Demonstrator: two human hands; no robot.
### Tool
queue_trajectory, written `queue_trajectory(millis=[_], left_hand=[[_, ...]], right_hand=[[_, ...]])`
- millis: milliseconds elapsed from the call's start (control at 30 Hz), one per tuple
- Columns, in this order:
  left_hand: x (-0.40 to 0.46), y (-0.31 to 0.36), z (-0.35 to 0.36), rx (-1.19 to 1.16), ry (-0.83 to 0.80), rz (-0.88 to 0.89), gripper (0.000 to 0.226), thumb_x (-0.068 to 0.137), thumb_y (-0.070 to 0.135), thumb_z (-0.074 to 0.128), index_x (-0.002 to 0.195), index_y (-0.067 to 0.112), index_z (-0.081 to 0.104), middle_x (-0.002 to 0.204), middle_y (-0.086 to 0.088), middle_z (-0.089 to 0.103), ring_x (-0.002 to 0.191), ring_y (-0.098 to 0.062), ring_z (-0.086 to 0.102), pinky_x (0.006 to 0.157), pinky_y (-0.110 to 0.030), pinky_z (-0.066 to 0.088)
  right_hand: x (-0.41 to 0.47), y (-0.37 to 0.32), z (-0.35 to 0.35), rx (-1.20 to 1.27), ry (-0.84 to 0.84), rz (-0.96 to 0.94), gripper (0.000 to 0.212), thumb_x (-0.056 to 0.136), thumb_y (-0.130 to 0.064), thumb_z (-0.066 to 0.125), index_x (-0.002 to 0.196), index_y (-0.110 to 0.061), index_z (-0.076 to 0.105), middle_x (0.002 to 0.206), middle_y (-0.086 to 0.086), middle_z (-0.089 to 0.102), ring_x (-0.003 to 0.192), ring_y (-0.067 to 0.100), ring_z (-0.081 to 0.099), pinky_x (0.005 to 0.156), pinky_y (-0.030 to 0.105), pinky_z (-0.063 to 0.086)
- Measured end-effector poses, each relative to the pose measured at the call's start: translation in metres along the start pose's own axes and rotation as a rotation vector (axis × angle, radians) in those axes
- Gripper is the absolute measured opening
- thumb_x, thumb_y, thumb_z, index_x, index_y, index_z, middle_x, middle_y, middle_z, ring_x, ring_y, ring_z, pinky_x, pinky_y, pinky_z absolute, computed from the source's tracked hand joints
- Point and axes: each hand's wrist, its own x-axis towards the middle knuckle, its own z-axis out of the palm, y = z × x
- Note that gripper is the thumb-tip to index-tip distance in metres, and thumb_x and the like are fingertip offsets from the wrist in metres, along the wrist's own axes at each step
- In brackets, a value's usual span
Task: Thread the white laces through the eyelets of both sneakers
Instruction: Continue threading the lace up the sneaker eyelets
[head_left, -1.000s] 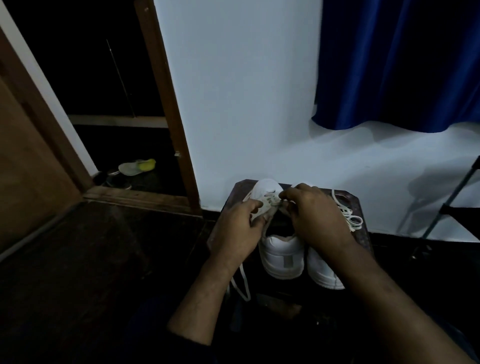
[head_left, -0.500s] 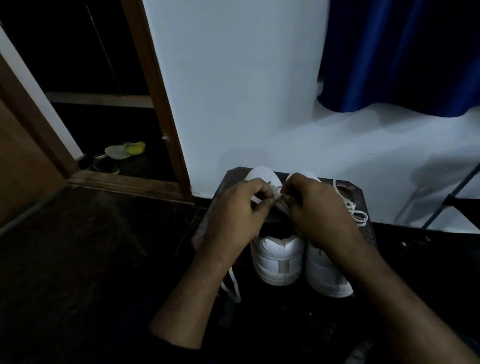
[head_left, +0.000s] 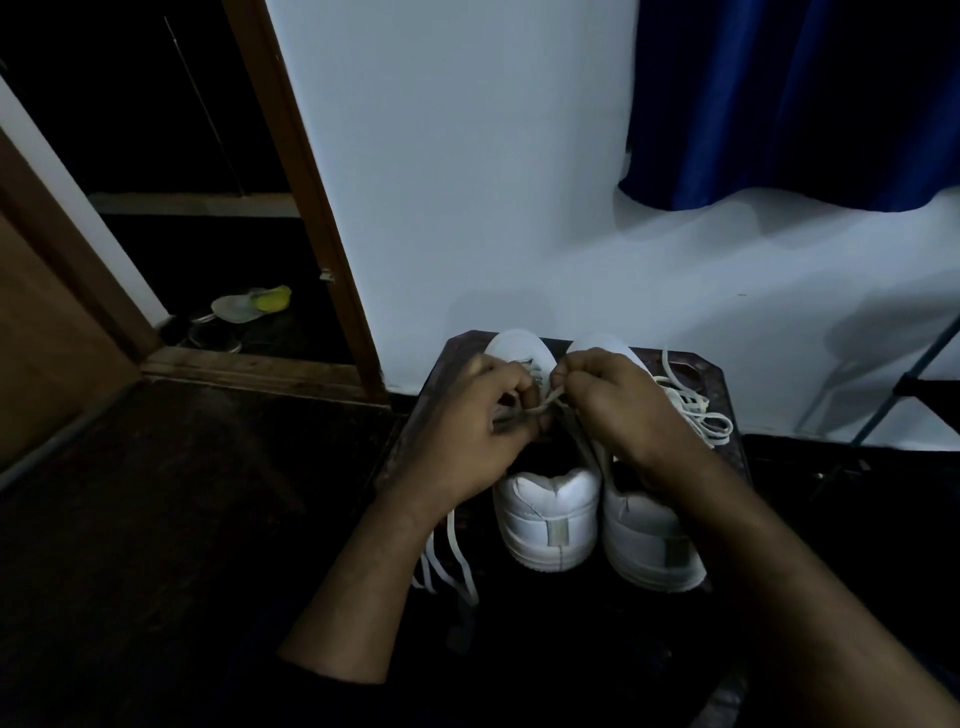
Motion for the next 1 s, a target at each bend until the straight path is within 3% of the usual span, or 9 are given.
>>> queue_trajectory(millis=[233, 333, 400, 533, 633, 733, 833, 900, 1000], left_hand=[[0.005, 0.029, -0.012, -0.972, 0.147, -0.185, 0.014, 0.085, 0.013, 0.066, 0.077, 0.002, 0.067, 0.092, -0.017, 0.057, 0.086, -0.019, 0.063, 0.082, -0.028, 0.052], [0.006, 0.037, -0.018, -1.354, 0.194, -0.202, 0.026, 0.09, 0.018, 0.062, 0.066, 0.018, 0.072, 0.088, -0.004, 0.07, 0.098, -0.023, 0.071, 0.099, -0.038, 0.052], [0.008, 0.034, -0.024, -1.528, 0.264, -0.232, 0.033, 0.091, 0.02, 0.057, 0.059, 0.02, 0.065, 0.077, 0.0, 0.068, 0.082, -0.02, 0.074, 0.093, -0.039, 0.055], [0.009, 0.025, -0.021, -1.201, 0.413, -0.319, 0.033, 0.101, 0.022, 0.057, 0.071, 0.022, 0.043, 0.054, 0.008, 0.04, 0.035, -0.004, 0.032, 0.037, -0.018, 0.026], [0.007, 0.012, -0.014, -0.578, 0.421, -0.225, 0.021, 0.097, 0.027, 0.07, 0.091, 0.017, 0.052, 0.061, 0.013, 0.048, 0.047, -0.002, 0.042, 0.043, -0.017, 0.035], [0.004, 0.0, -0.009, 0.012, 0.262, -0.048, 0.018, 0.088, 0.05, 0.074, 0.098, 0.036, 0.068, 0.075, 0.009, 0.053, 0.066, -0.007, 0.056, 0.058, -0.027, 0.046], [0.001, -0.001, -0.007, -0.024, 0.044, -0.049, 0.017, 0.085, 0.036, 0.077, 0.098, 0.046, 0.071, 0.091, 0.009, 0.059, 0.079, -0.005, 0.062, 0.067, -0.028, 0.052], [0.001, -0.005, -0.009, -0.06, -0.006, -0.072, 0.026, 0.082, 0.027, 0.079, 0.106, 0.035, 0.072, 0.092, 0.006, 0.064, 0.077, -0.013, 0.064, 0.071, -0.038, 0.058], [0.002, -0.005, -0.011, -0.187, -0.022, -0.146, 0.033, 0.076, 0.016, 0.09, 0.104, 0.022, 0.072, 0.086, 0.001, 0.064, 0.066, -0.011, 0.057, 0.063, -0.026, 0.052]], right_hand=[[0.002, 0.0, -0.01, 0.62, 0.185, 0.254, 0.045, 0.087, -0.065, 0.059, 0.066, -0.025, 0.068, 0.07, 0.003, 0.065, 0.073, 0.021, 0.06, 0.074, 0.036, 0.046], [0.0, -0.001, -0.011, 0.792, 0.247, 0.167, 0.043, 0.094, -0.048, 0.062, 0.077, -0.009, 0.065, 0.067, 0.006, 0.064, 0.06, 0.013, 0.06, 0.058, 0.022, 0.049], [0.001, -0.001, -0.012, 0.923, 0.299, 0.11, 0.033, 0.096, -0.035, 0.063, 0.073, -0.012, 0.059, 0.069, 0.002, 0.063, 0.061, 0.011, 0.058, 0.058, 0.019, 0.046], [0.006, 0.007, -0.014, 1.154, 0.36, 0.082, 0.024, 0.098, -0.017, 0.062, 0.08, -0.022, 0.046, 0.067, -0.001, 0.056, 0.058, 0.013, 0.056, 0.06, 0.024, 0.048], [-0.001, 0.006, -0.013, 0.786, 0.47, -0.025, 0.015, 0.099, -0.02, 0.062, 0.097, -0.019, 0.047, 0.067, -0.002, 0.046, 0.051, 0.009, 0.041, 0.054, 0.023, 0.039], [-0.006, 0.003, -0.011, 0.075, 0.44, -0.234, 0.017, 0.096, -0.038, 0.065, 0.097, -0.023, 0.058, 0.072, -0.007, 0.058, 0.06, 0.006, 0.053, 0.06, 0.021, 0.041], [-0.004, 0.005, -0.006, -0.518, 0.165, -0.342, 0.03, 0.09, -0.06, 0.059, 0.1, -0.032, 0.066, 0.094, -0.01, 0.058, 0.089, 0.013, 0.059, 0.082, 0.034, 0.044], [-0.002, 0.006, -0.004, -0.606, -0.004, -0.3, 0.042, 0.086, -0.067, 0.057, 0.113, -0.035, 0.062, 0.106, -0.012, 0.058, 0.103, 0.015, 0.055, 0.091, 0.037, 0.036], [-0.003, 0.003, -0.009, -0.626, -0.04, -0.314, 0.043, 0.083, -0.063, 0.063, 0.119, -0.039, 0.057, 0.111, -0.015, 0.058, 0.11, 0.013, 0.051, 0.097, 0.038, 0.033]])
